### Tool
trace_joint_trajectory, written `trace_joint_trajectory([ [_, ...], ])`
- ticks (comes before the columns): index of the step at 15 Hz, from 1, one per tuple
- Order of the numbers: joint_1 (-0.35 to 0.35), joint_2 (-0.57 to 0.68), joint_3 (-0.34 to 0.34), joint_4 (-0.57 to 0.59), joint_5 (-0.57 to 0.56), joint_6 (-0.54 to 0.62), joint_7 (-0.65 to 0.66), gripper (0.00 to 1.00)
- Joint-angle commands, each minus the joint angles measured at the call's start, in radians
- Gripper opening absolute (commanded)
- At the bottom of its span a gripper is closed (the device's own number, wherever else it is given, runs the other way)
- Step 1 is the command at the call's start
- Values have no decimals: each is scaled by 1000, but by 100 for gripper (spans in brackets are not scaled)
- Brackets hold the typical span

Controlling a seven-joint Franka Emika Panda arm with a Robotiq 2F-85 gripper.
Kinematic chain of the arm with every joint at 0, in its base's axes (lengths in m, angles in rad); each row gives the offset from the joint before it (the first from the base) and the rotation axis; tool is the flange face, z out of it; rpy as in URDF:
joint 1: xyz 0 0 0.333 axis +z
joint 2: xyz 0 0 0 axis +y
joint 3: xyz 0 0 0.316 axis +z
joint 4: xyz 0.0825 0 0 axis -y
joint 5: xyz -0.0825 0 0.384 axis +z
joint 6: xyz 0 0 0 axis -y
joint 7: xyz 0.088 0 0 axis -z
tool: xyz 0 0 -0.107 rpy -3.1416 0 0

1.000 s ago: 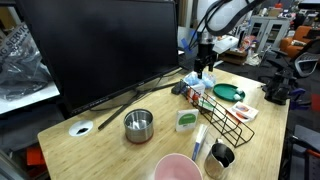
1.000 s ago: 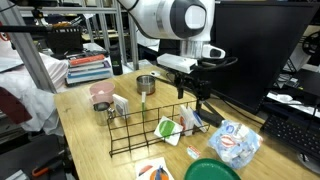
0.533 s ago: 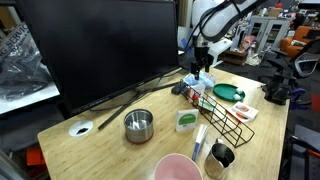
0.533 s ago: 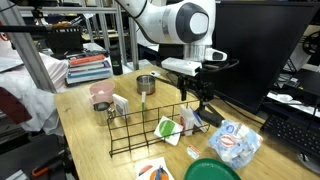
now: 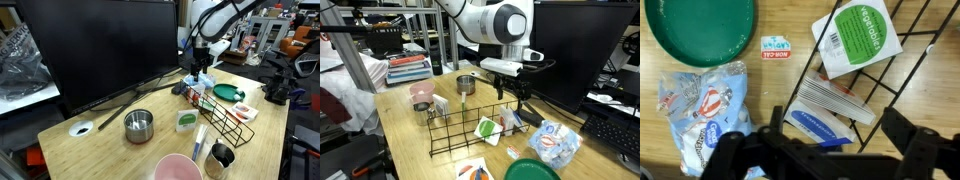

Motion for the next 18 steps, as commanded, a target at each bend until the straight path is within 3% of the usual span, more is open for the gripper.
trace_joint_trajectory([
  [1, -50, -3, 35, 1, 71, -22, -188, 100],
  [5, -85, 30, 51, 33, 88, -107, -427, 100],
  [7, -78, 49, 46, 44, 51, -130, -479, 100],
  [18, -5, 121, 39, 75, -85, 24, -406, 100],
])
